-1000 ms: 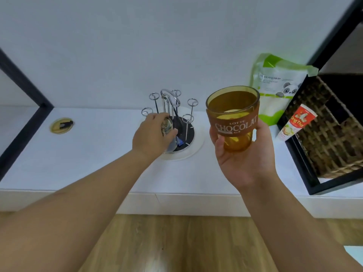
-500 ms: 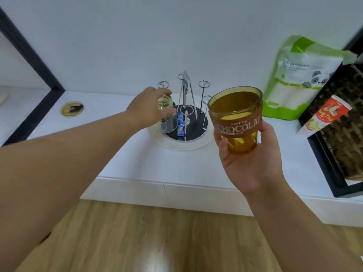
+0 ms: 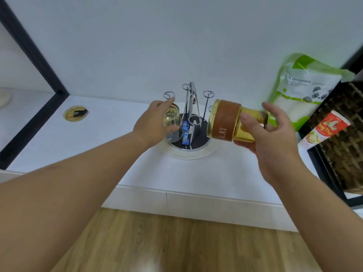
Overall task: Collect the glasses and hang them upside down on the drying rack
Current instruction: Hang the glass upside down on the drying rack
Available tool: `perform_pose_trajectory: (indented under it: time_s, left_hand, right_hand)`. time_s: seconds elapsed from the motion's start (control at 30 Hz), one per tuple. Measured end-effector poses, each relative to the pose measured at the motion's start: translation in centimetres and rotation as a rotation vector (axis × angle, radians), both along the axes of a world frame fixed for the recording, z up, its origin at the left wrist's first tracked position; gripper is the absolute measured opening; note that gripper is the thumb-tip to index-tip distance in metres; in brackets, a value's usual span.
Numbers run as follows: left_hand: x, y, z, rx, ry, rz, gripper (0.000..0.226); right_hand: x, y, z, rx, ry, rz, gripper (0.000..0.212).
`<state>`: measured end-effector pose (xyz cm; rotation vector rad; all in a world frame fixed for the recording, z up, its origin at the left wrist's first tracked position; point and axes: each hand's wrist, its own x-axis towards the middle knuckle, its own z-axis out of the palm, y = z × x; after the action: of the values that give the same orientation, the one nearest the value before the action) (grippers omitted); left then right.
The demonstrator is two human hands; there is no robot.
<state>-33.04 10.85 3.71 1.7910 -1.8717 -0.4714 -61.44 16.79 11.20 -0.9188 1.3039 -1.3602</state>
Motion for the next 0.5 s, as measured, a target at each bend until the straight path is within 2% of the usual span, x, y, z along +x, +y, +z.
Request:
perform_pose_trajectory:
  time_s: [0.1,0.23,0.37,0.5]
  left_hand:
    - [0.0,0.1,0.1,0.013,0.039,0.012,0.095]
    - [0.0,0.4,0.7,0.016,0.069,0.029,0.118]
    - [0.0,0.2,1.0,0.027,0.065,0.033,0.123]
    - [0.0,0.2,1.0,0.024,0.045,0.036,0.124]
  right_hand:
    - [0.7,-1.0,1.7,-0.11,0.441,0.071,0.09]
    - [2.7,-2.8,2.4,-0.181,0.907,0.24,0.105]
    - [4.7,-4.1,2.3,-0.208,1.193,0.366,0.099]
    - [6.2,-5.4,2.5,-0.219,1.315,0.429,0.104]
